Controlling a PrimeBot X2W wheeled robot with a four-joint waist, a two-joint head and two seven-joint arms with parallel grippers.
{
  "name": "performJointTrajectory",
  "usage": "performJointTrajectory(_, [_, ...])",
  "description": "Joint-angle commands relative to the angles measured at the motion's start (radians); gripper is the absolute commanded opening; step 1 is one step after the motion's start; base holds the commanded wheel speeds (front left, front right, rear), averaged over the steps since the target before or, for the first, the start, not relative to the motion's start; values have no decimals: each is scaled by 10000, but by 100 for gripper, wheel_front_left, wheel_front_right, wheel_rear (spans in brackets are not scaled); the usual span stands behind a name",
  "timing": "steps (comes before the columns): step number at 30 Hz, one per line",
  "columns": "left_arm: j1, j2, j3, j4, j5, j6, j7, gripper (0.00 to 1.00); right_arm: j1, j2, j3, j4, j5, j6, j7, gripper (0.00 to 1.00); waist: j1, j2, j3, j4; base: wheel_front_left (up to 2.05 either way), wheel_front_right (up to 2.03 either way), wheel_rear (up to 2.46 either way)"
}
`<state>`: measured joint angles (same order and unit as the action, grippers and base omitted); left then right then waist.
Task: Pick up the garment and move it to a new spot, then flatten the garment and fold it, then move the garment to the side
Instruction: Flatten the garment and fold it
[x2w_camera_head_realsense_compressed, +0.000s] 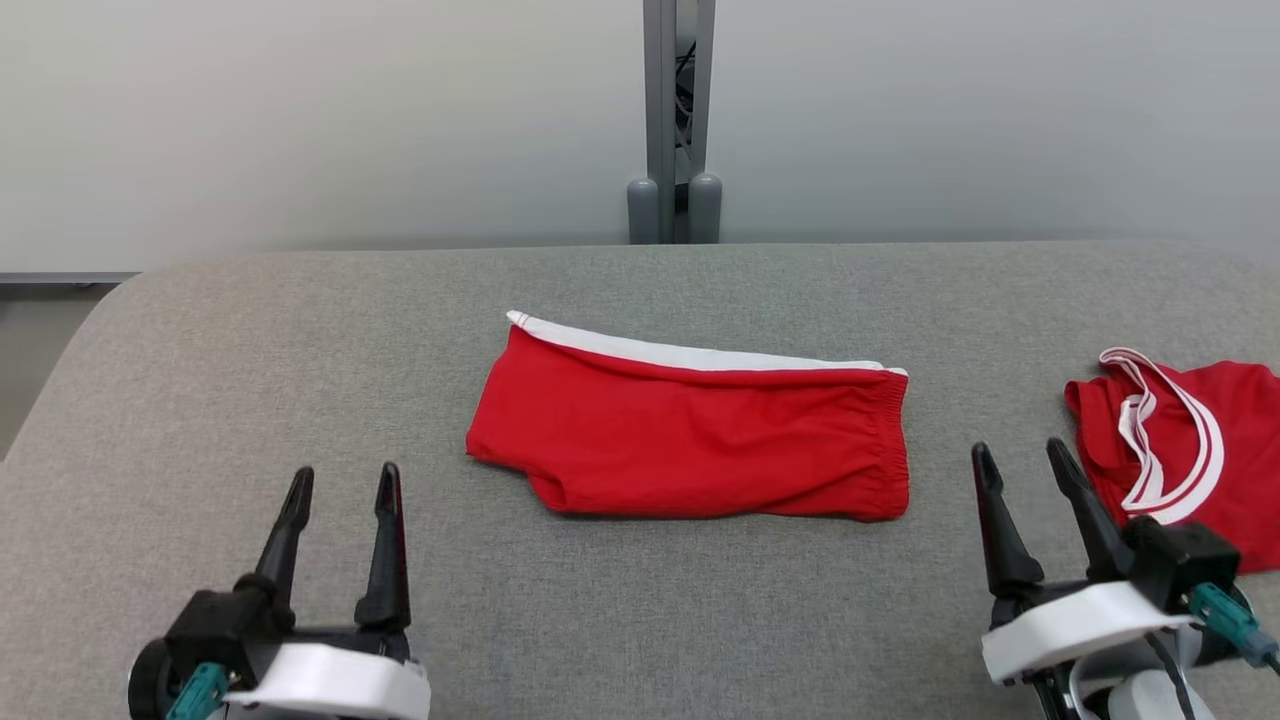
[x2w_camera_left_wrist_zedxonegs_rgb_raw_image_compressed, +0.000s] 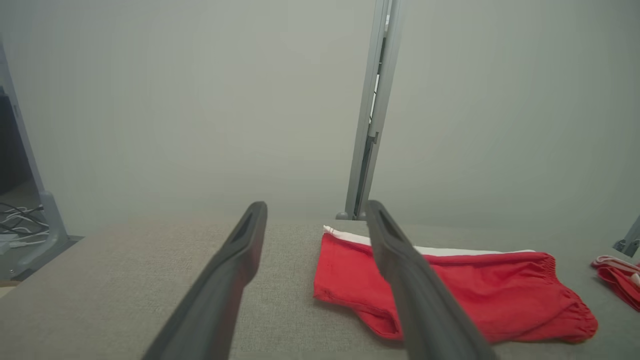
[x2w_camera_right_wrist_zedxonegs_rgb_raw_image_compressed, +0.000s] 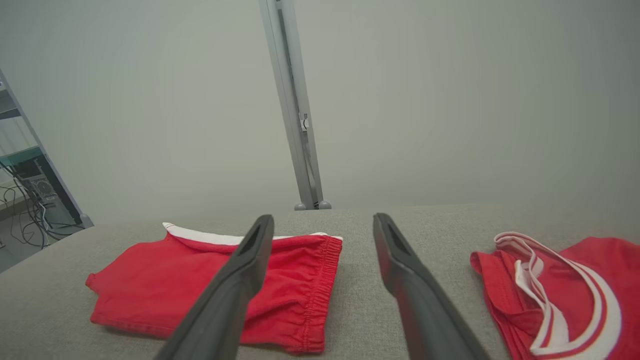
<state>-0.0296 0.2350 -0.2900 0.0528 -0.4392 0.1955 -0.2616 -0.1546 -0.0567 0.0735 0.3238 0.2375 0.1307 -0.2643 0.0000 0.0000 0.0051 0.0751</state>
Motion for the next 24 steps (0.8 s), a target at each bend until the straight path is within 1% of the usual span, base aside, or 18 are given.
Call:
performJointTrajectory(1, [186, -166, 246, -47, 188, -153, -28, 100, 164, -15, -120, -38, 17, 3, -4, 100, 0, 0, -19, 29, 0, 0, 0])
performJointTrajectory(5, [868, -972, 1078, 58, 817, -824, -28, 100, 420, 38, -201, -26, 23, 4, -3, 100, 0, 0, -24, 38, 0, 0, 0])
performJointTrajectory(7, [1072, -1212, 1363, 284, 1075, -1285, -28, 100, 448, 28, -169, -3, 149, 3, -3, 100, 0, 0, -33, 16, 0, 0, 0])
performJointTrajectory(8, [1147, -1429, 1672, 496, 1245, -1662, -29, 100, 463, 28, -153, 27, 209, 3, -5, 100, 0, 0, -41, -13, 0, 0, 0])
performJointTrajectory(11, [1225, -1646, 2005, 706, 1537, -2054, -29, 100, 445, 28, -154, 60, 242, 3, -5, 100, 0, 0, -49, -34, 0, 0, 0])
performJointTrajectory(13, [1208, -1713, 2152, 779, 1703, -2233, -29, 100, 420, 28, -171, 82, 268, 3, -5, 100, 0, 0, -29, -27, 0, 0, 0])
performJointTrajectory(14, [1208, -1713, 2152, 779, 1703, -2233, -29, 100, 420, 28, -171, 82, 268, 3, -5, 100, 0, 0, -29, -27, 0, 0, 0])
performJointTrajectory(17, [976, -1794, 2318, 917, 1960, -2417, -29, 100, 280, 32, -192, 218, 392, 4, -3, 100, 0, 0, 80, 51, 0, 0, 0])
performJointTrajectory(20, [791, -1819, 2290, 1013, 2125, -2530, -29, 100, 5, 26, -164, 562, 882, 4, 145, 100, 0, 0, 257, 163, 0, 0, 0])
performJointTrajectory(22, [729, -1822, 2173, 1084, 2094, -2575, -29, 100, -305, 45, 46, 907, 1390, 6, 544, 100, 0, 0, 417, 262, 0, 0, 0])
performJointTrajectory(24, [673, -1818, 2009, 1231, 1991, -2582, -30, 100, -690, 4, 47, 1251, 1980, 4, 886, 100, 0, 0, 569, 397, 0, 0, 0])
